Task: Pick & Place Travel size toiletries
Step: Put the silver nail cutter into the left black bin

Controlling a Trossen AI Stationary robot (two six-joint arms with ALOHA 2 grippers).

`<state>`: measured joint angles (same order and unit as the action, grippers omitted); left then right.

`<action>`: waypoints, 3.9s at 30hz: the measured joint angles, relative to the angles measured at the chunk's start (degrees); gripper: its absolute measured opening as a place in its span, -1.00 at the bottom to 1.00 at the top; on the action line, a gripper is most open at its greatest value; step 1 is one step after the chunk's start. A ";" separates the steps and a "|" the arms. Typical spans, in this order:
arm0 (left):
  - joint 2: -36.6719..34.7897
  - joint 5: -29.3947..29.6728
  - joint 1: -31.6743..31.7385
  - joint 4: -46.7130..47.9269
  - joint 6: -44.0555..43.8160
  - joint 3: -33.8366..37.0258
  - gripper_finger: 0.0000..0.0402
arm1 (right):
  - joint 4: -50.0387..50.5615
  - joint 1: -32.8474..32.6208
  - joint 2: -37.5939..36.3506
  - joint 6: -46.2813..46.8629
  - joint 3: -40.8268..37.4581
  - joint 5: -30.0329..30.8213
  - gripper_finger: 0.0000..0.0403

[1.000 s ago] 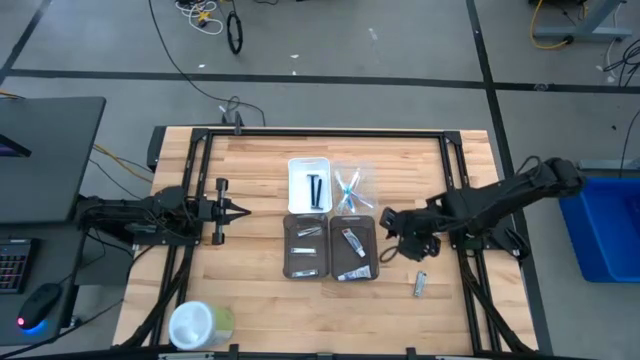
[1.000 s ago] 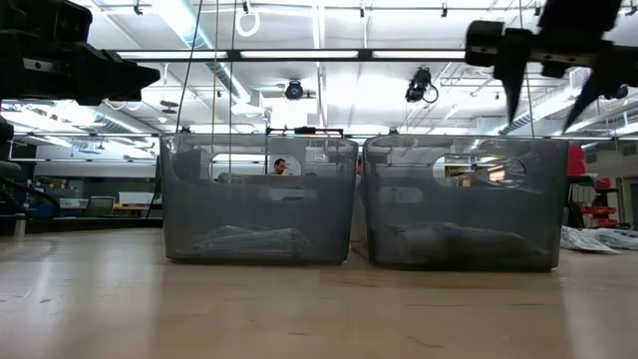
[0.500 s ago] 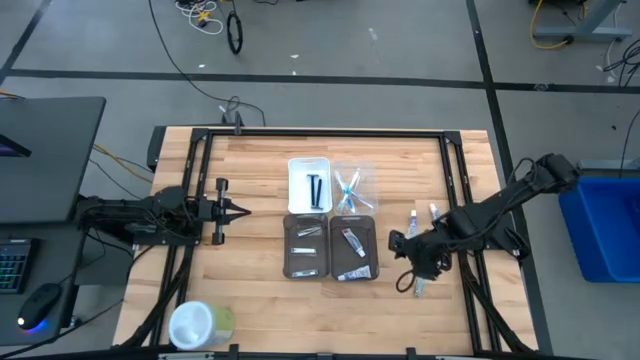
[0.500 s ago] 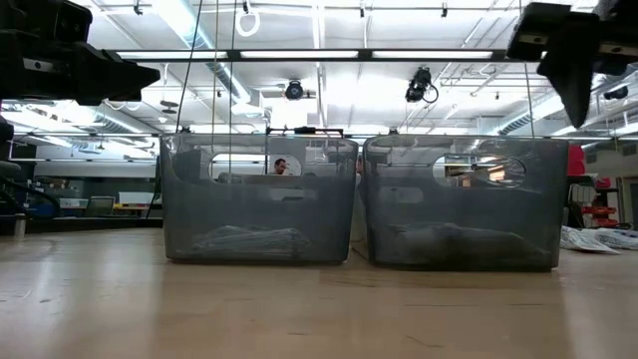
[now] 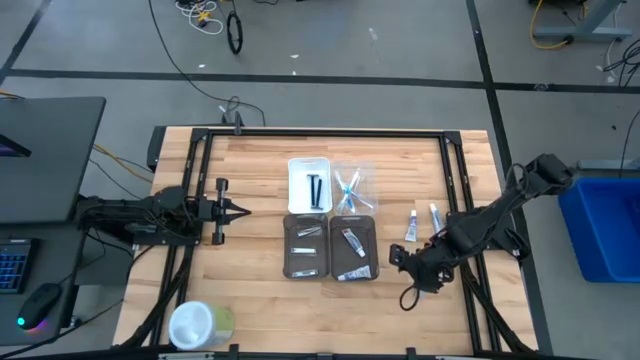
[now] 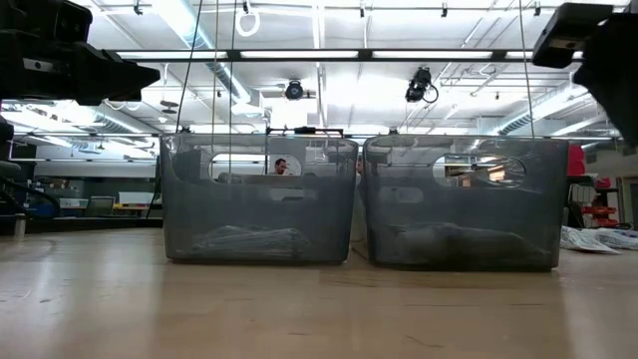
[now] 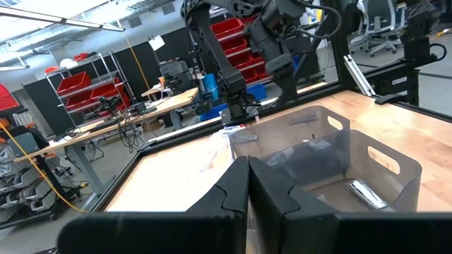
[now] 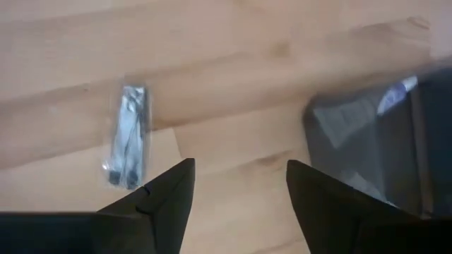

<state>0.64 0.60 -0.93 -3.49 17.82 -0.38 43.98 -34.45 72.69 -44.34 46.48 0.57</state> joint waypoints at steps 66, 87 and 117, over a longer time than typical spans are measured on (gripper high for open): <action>0.00 0.02 -0.02 0.02 0.00 0.00 -0.92 | -7.38 -10.58 17.28 34.88 -3.54 -2.00 -0.54; -0.02 0.02 0.00 0.02 0.00 0.00 -0.92 | -6.33 -10.55 15.40 32.71 2.02 -2.57 -0.65; 0.00 0.02 -0.01 0.01 0.00 0.00 -0.92 | 11.91 13.25 15.27 31.20 30.61 -2.16 -0.66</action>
<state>0.64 0.62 -0.94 -3.47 17.82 -0.38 55.89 -21.20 87.96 -13.15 77.09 -1.58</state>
